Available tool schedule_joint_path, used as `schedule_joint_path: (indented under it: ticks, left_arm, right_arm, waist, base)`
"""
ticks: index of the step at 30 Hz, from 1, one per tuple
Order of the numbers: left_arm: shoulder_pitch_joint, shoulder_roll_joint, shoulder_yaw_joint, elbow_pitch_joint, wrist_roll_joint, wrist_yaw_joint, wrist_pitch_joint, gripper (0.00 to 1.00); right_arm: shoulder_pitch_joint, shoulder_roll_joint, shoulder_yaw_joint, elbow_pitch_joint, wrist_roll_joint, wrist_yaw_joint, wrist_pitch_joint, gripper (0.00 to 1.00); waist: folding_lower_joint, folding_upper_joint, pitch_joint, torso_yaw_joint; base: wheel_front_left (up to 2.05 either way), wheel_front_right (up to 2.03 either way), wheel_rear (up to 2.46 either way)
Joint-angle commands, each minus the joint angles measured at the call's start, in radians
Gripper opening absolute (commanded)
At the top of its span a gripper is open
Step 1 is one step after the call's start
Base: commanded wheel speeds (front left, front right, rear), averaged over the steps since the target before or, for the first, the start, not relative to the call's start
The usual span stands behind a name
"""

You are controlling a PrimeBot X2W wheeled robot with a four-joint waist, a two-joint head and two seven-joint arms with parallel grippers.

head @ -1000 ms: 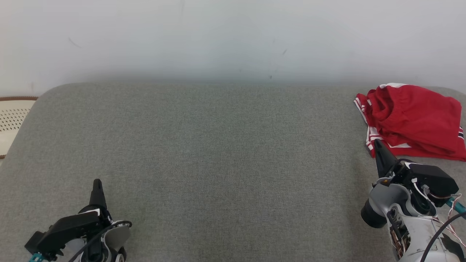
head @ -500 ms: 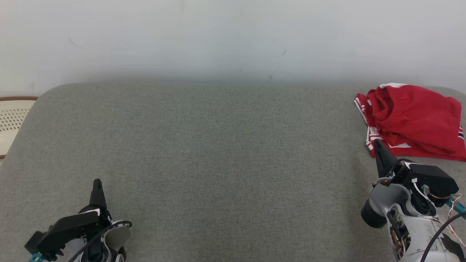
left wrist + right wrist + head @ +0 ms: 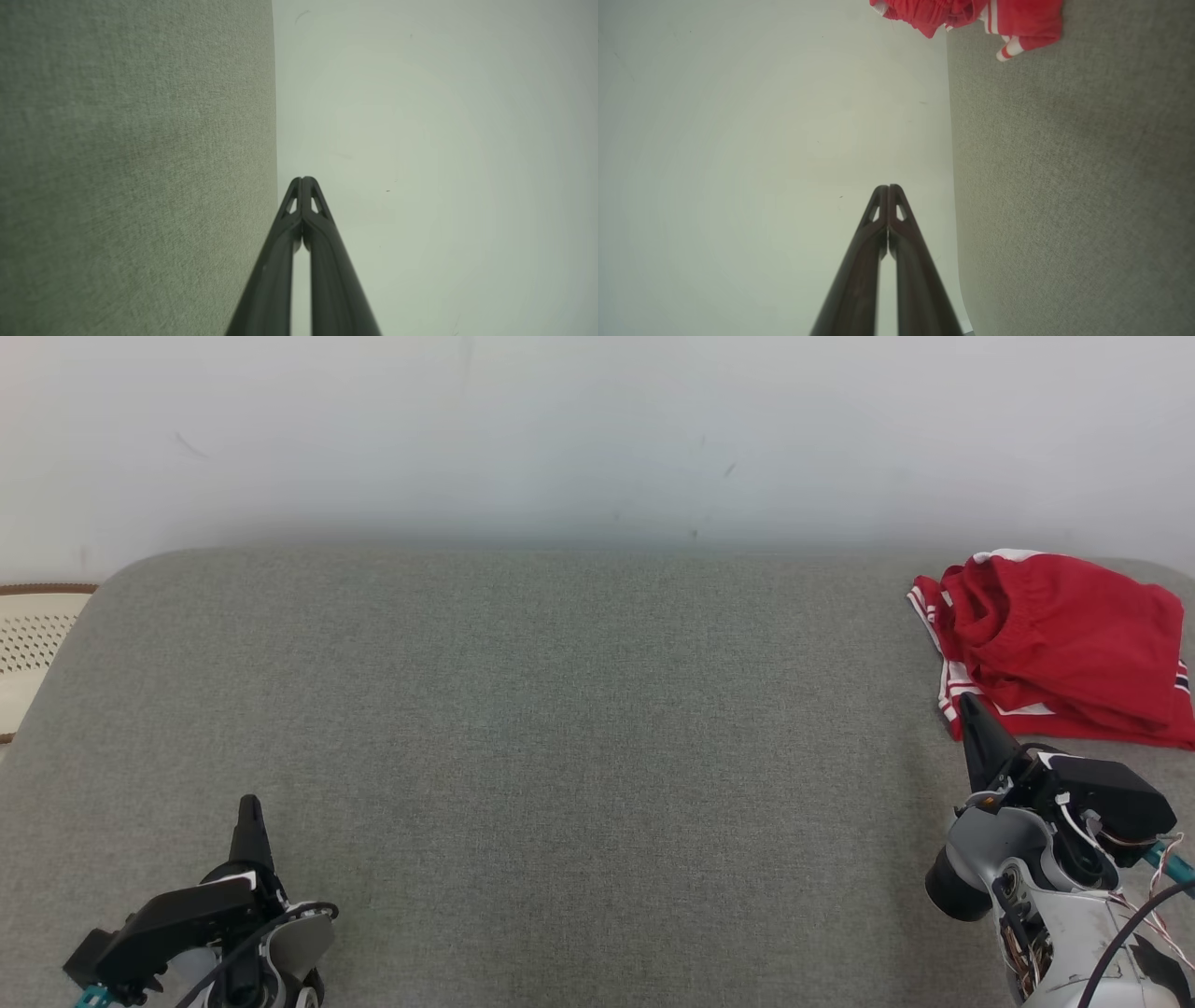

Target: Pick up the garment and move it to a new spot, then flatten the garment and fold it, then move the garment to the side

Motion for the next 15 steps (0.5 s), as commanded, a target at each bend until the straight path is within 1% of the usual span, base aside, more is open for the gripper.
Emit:
schedule_joint_path:
  ticks: [1,15]
  left_arm:
    - [-0.001,-0.001,0.002,0.002,-0.002,-0.003,0.005,0.0]
    - [-0.001,-0.001,0.002,0.002,-0.003,-0.003,0.005,0.0]
  right_arm:
    - [-0.003,-0.003,0.0,0.002,0.002,0.0,0.006,0.0]
    - [-0.003,-0.003,0.0,0.002,0.002,0.0,0.006,0.0]
  waist:
    - [0.0,0.0,0.0,0.0]
    - [0.0,0.0,0.0,0.0]
  base:
    - [0.0,0.0,0.0]
    - [0.0,0.0,0.0]
